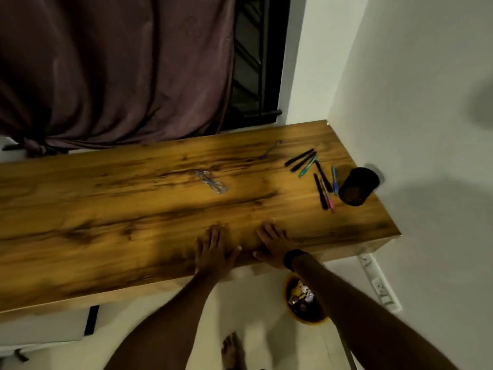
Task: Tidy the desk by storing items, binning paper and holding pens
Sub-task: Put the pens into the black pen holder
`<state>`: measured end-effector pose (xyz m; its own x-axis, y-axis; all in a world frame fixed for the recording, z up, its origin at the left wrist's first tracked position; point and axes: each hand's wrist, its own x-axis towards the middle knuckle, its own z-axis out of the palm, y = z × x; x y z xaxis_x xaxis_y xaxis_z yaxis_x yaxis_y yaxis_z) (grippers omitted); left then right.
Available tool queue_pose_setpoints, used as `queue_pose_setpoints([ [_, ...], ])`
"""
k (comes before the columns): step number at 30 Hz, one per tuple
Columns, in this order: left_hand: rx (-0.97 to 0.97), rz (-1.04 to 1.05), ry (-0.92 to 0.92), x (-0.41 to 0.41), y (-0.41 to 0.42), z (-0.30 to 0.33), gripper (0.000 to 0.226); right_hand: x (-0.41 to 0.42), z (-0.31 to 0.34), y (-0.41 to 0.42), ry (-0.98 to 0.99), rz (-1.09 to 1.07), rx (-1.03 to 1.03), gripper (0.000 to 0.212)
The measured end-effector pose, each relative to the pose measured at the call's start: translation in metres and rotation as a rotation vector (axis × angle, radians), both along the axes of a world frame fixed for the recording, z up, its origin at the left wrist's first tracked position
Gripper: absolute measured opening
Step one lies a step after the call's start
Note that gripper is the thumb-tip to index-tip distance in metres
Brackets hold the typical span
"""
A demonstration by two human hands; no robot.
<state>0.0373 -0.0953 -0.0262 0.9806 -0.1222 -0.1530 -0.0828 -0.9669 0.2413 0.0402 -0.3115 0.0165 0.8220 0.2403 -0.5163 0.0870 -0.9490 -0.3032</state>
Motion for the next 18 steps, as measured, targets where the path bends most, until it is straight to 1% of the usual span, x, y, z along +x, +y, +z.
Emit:
queue_pose_setpoints([
  [2, 0.019, -0.048, -0.067, -0.001, 0.022, -0.006, 0.087, -0.002, -0.019, 0.020, -0.045, -0.061, -0.030, 0.090],
  [4, 0.018, -0.055, -0.069, 0.002, 0.029, -0.006, 0.085, 0.001, -0.028, 0.032, -0.117, -0.135, -0.039, 0.100],
  [6, 0.010, -0.022, -0.061, 0.009, 0.031, -0.005, 0.084, 0.010, -0.029, 0.038, -0.135, -0.172, -0.039, 0.103],
  [9, 0.011, -0.002, -0.068, 0.021, 0.029, -0.008, 0.085, 0.027, -0.031, 0.038, -0.162, -0.207, -0.038, 0.101],
  [12, 0.001, -0.002, -0.083, 0.030, 0.028, -0.006, 0.087, 0.035, -0.033, 0.040, -0.219, -0.253, -0.022, 0.092],
  [18, -0.009, 0.036, -0.099, 0.049, 0.023, -0.007, 0.087, 0.042, -0.037, 0.037, -0.356, -0.210, -0.087, 0.083],
])
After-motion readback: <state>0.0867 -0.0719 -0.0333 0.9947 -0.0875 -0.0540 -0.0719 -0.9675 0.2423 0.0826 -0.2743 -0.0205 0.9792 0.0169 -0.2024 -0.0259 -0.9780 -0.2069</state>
